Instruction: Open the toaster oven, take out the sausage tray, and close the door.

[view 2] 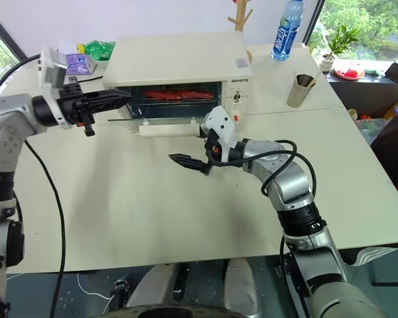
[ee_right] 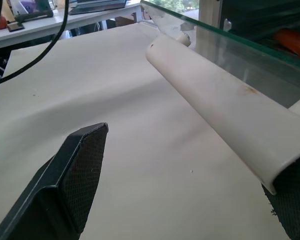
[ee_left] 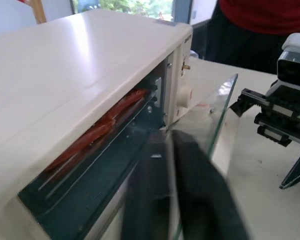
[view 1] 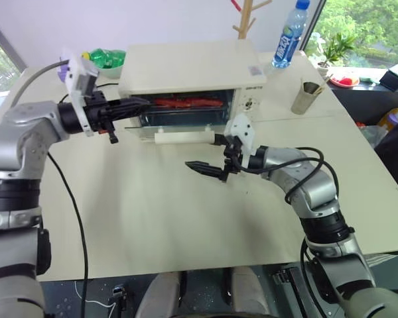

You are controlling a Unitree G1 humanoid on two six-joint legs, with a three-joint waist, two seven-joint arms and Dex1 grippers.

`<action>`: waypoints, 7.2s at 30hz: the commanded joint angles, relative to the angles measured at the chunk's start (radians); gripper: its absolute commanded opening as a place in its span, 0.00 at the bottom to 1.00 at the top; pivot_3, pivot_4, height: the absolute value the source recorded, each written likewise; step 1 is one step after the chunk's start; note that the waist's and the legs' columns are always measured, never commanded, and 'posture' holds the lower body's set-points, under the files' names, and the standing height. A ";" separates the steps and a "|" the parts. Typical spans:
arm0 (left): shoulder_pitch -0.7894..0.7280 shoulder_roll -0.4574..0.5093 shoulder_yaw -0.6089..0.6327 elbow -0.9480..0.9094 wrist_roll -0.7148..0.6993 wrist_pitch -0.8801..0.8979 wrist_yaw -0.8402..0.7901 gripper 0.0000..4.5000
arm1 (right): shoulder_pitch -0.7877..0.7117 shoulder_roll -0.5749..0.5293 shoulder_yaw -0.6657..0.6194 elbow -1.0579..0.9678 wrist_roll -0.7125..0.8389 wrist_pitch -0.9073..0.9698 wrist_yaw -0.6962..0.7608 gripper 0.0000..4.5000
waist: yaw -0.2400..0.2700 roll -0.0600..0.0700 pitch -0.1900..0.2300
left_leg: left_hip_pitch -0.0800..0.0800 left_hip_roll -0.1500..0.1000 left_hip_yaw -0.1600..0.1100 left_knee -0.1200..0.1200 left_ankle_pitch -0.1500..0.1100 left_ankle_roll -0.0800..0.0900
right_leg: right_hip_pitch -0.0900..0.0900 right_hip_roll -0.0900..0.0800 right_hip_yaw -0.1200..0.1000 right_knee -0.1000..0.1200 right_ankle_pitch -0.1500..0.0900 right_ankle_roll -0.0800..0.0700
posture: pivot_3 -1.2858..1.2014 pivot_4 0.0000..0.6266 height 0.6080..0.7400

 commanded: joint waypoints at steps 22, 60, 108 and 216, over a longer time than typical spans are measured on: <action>-0.074 -0.054 -0.102 0.244 0.276 -0.300 -0.169 0.01 | 0.093 -0.074 -0.050 -0.118 -0.004 0.009 -0.084 1.00 | -0.001 -0.001 0.000 | 0.000 0.000 0.001 0.001 0.000 0.000 | 0.000 0.000 0.001 0.000 0.003 0.000 | 0.52 0.24 1.00; 0.207 -0.208 -0.128 0.157 0.331 -0.285 0.018 0.01 | 0.275 -0.447 -0.438 -0.404 0.451 0.290 -0.045 1.00 | 0.032 -0.003 -0.001 | 0.000 0.003 0.004 0.003 0.001 -0.002 | 0.002 0.001 0.002 -0.002 0.005 -0.001 | 0.52 0.24 1.00; 0.335 0.029 0.214 -0.400 -0.105 0.186 0.168 1.00 | -0.419 0.043 0.236 0.728 -0.623 -0.670 -0.376 0.49 | -0.007 -0.004 0.000 | 0.002 0.006 0.005 -0.001 0.003 -0.006 | -0.001 0.007 0.007 -0.001 0.007 -0.005 | 0.52 0.24 1.00; -0.166 -0.012 -0.020 0.438 0.241 -0.146 -0.215 1.00 | -0.501 0.182 0.266 0.845 -0.924 -0.799 -0.483 0.47 | -0.051 -0.006 -0.002 | 0.001 0.015 0.008 -0.003 0.007 -0.017 | -0.007 0.018 0.011 0.001 0.010 -0.010 | 0.52 0.24 1.00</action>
